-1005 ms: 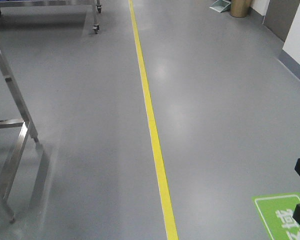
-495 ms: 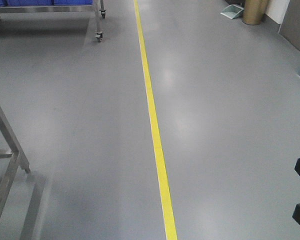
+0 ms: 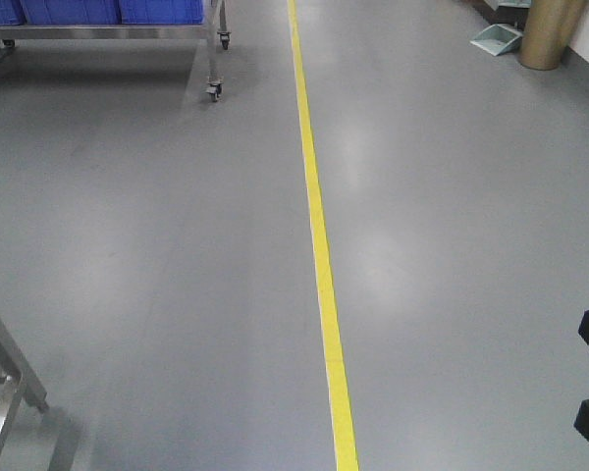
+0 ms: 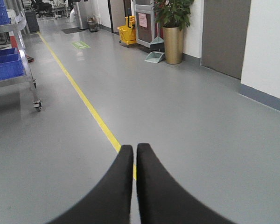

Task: Move and align brake pads A on conveyor
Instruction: 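Drive along the yellow floor line past the blue bin racks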

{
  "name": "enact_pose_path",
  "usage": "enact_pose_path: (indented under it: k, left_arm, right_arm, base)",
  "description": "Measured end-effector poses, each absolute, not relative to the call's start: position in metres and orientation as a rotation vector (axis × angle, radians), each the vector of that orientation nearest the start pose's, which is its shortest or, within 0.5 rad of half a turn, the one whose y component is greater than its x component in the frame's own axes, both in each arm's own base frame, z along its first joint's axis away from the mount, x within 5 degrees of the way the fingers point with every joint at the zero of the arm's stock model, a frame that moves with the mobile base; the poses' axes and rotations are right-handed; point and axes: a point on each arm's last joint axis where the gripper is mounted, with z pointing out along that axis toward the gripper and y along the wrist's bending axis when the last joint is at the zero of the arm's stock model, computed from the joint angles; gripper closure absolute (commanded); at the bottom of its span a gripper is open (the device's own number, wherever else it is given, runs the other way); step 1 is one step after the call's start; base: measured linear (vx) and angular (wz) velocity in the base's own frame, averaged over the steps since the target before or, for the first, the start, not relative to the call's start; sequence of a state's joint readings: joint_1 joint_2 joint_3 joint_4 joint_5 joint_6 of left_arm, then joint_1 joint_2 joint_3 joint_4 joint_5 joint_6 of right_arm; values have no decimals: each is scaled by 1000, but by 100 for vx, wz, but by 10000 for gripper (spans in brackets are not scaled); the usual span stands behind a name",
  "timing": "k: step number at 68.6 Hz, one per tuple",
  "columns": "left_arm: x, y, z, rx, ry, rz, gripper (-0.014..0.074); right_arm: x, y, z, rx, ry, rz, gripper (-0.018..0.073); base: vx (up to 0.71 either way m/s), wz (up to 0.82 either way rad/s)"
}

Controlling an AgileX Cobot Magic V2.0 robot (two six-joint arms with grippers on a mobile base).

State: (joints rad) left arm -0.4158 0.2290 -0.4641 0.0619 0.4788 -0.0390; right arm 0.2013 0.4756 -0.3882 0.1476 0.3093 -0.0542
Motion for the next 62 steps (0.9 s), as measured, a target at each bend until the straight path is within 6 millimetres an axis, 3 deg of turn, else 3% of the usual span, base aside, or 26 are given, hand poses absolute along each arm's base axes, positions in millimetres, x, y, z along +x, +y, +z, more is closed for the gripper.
enact_pose_path:
  k: [62]
  left_arm:
    - [51,-20,311,351,1698,-270,603]
  right_arm:
    - [101,25,281,-139,1879,240,569]
  base:
    - [44,2]
